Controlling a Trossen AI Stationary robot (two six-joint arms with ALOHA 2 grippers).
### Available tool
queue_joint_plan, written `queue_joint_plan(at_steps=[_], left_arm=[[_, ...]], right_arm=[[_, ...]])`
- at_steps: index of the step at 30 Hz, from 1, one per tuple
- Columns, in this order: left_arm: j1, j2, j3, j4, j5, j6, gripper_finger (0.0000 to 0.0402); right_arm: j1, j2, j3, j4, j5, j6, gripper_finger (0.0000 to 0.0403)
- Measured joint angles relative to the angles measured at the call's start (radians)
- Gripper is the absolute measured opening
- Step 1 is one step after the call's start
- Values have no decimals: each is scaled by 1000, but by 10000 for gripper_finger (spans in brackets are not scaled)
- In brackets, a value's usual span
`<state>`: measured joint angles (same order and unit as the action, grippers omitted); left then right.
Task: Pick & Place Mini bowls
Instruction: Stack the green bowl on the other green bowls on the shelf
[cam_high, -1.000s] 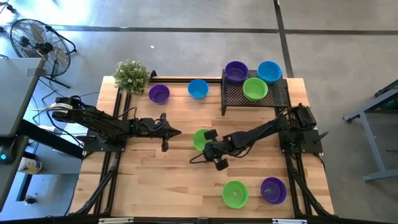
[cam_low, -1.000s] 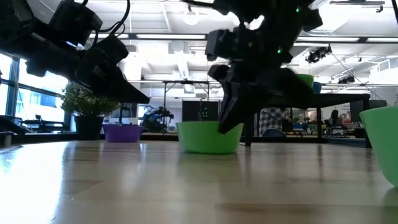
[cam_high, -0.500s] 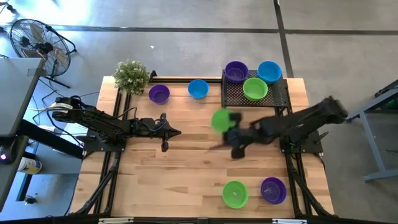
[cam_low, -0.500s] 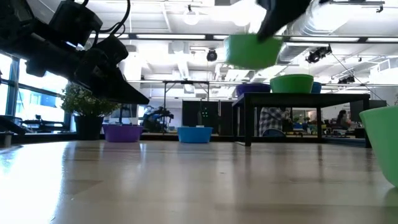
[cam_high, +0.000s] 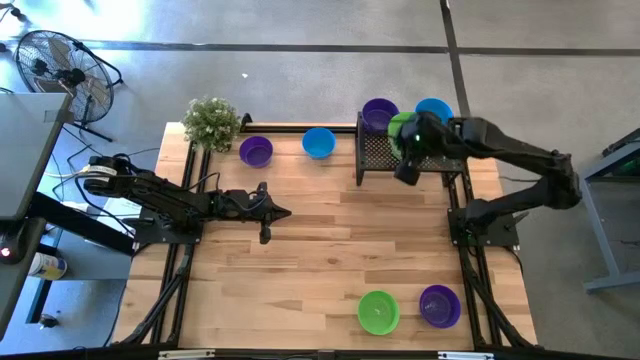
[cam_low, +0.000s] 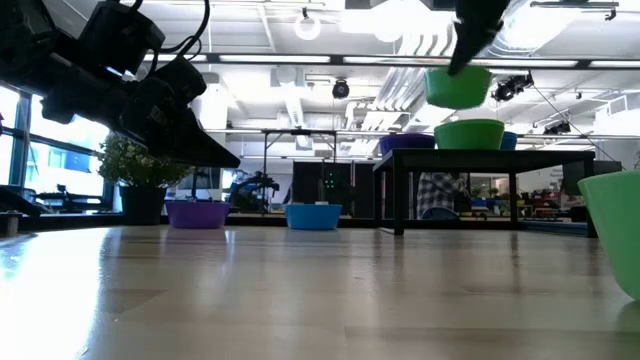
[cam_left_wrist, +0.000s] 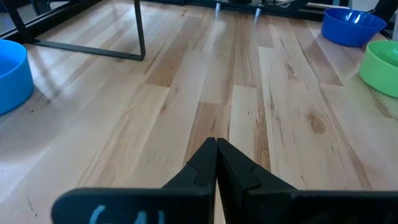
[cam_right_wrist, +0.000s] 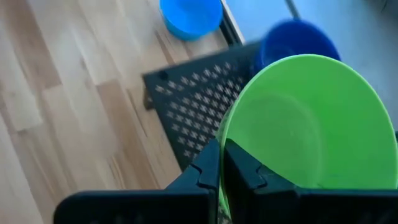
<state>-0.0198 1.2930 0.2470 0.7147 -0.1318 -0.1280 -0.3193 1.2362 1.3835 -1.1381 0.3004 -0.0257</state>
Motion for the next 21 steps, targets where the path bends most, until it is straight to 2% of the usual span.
queue_joint_plan(at_steps=[6,21], left_arm=[[0,0,0,-1,0,0,1],[0,0,0,-8,0,3,1]], right_arm=[[-124,0,-42,-10,-86,-32,5],[-214,0,-139,40,-136,-65,8]])
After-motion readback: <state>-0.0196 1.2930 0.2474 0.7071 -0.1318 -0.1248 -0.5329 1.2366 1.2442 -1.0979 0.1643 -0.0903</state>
